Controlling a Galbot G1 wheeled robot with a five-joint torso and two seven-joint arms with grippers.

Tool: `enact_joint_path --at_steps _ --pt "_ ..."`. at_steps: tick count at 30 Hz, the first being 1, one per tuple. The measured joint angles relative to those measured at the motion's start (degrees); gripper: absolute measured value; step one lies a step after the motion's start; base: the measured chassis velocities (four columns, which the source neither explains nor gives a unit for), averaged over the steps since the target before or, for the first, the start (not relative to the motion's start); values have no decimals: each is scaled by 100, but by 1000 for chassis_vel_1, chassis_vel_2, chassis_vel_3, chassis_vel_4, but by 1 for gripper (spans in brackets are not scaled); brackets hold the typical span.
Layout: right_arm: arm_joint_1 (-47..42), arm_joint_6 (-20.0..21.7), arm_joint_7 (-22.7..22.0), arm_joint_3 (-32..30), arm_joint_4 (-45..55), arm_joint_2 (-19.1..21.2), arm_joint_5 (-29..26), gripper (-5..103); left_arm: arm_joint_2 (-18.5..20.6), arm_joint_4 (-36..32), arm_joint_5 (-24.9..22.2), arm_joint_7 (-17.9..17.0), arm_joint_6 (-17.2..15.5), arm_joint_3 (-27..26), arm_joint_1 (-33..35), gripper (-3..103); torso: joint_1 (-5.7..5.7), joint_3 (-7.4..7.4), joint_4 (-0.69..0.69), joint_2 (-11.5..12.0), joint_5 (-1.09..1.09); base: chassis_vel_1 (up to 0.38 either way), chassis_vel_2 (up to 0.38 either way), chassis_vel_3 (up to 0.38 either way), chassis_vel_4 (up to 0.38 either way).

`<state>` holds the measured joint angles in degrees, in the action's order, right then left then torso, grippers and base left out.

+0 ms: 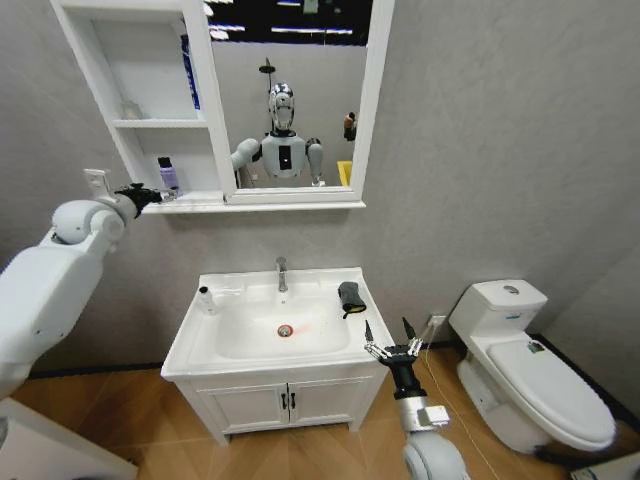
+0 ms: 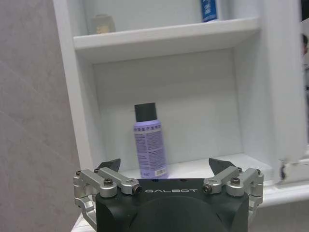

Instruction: Move facial cleanser and shampoo from washbasin to cabinet, then wipe washbasin with towel.

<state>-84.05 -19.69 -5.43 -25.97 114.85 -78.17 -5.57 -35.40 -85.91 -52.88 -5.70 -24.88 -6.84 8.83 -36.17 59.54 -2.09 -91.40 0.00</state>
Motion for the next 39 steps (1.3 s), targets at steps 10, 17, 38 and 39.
enact_joint_path --at_steps 10,17,38,39 --pt "-40 13 -8 -6 41 -31 49 100 252 -1155 -149 -487 622 -624 1511 100 1 0 -2 -1 2 0 0 0 0" --pt "-159 -15 -19 -105 118 -39 66 100 -335 -1124 428 -668 1211 -635 2336 100 -1 1 1 0 1 0 0 0 0" --pt "-209 -128 -25 -265 3 37 -38 100 -2027 1105 2139 -119 2007 -742 2909 99 -1 1 0 1 1 0 0 0 0" --pt "-207 -132 -25 -270 -10 40 -44 100 -2055 1247 2180 -87 2032 -748 2892 99 -1 1 -1 1 1 0 0 0 0"
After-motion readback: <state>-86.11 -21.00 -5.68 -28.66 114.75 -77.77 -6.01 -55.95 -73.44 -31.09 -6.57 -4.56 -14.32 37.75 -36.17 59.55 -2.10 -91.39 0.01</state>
